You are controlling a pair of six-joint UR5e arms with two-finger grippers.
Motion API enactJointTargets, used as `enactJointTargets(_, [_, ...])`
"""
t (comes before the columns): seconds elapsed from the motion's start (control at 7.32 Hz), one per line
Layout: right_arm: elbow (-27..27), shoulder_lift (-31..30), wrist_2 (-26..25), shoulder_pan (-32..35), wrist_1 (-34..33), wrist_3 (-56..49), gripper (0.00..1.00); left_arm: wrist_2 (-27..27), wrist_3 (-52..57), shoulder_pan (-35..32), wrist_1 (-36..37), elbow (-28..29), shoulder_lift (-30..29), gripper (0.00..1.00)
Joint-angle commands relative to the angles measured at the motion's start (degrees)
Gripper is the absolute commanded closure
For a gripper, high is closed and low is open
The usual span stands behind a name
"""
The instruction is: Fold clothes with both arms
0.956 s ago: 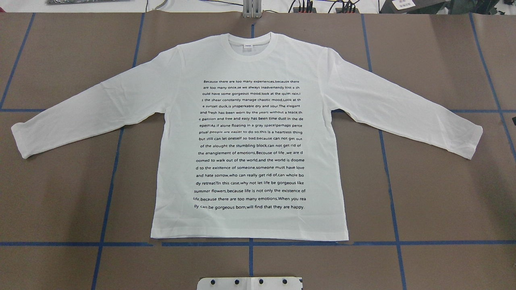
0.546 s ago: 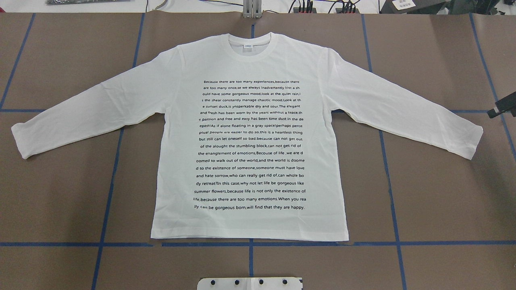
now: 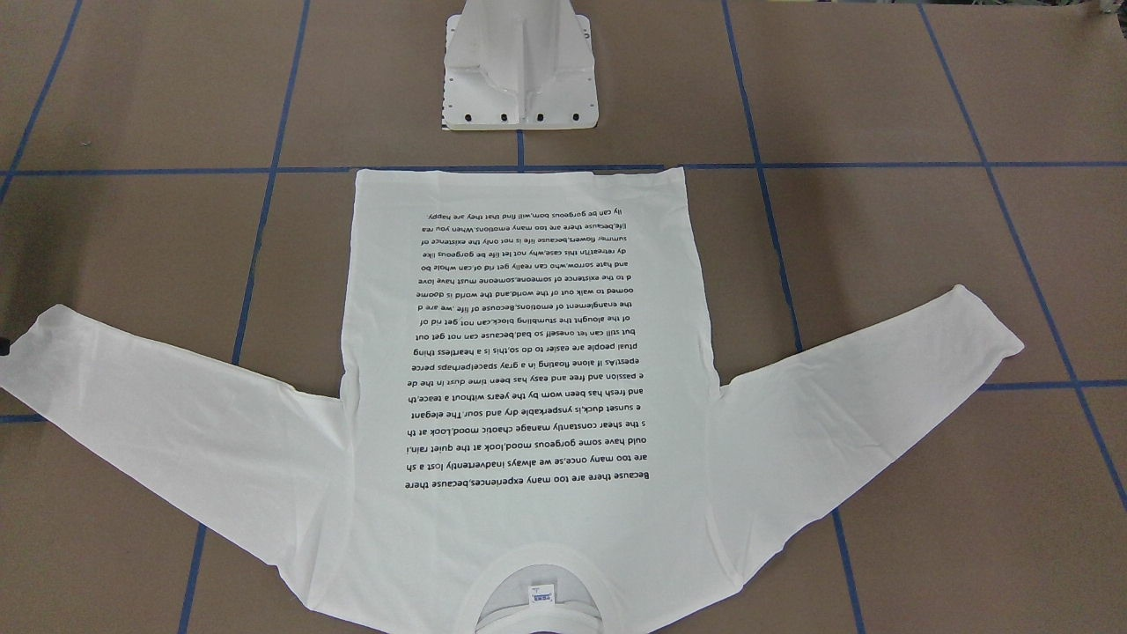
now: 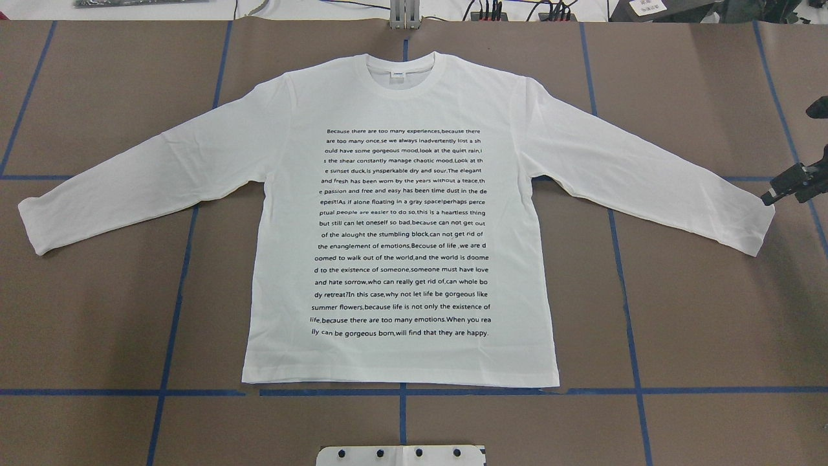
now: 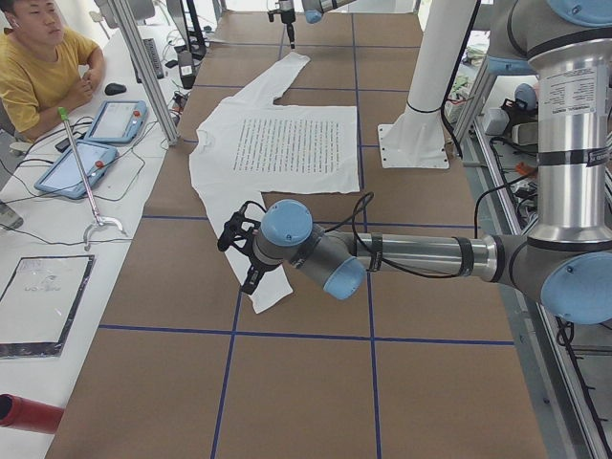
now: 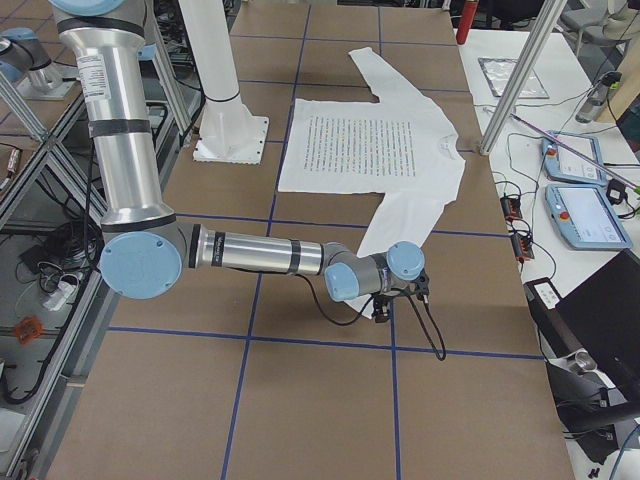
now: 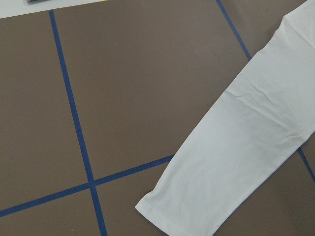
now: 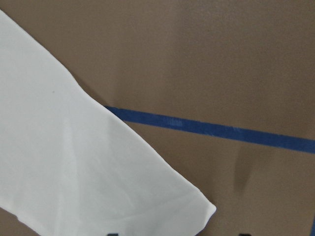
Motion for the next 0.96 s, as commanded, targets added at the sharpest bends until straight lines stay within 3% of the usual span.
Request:
enactJointTargets(0.0, [-2.12, 0.23, -0.29, -0.50, 0.04, -0.07, 0.22, 0.02, -0.04, 0.00, -0.02, -0.18, 0.00, 0.00])
enactJointTargets(0.41, [-5.81, 3.91, -2.58, -1.91, 0.04, -0.07, 0.27, -0.06, 0.13, 0.00, -0.02, -0.36, 0.00, 0.00])
enactJointTargets(0.82, [-5.83, 3.57, -2.58, -2.00, 0.04, -0.16, 0.34, -0.06, -0.04, 0.00, -0.02, -0.45, 0.00, 0.00])
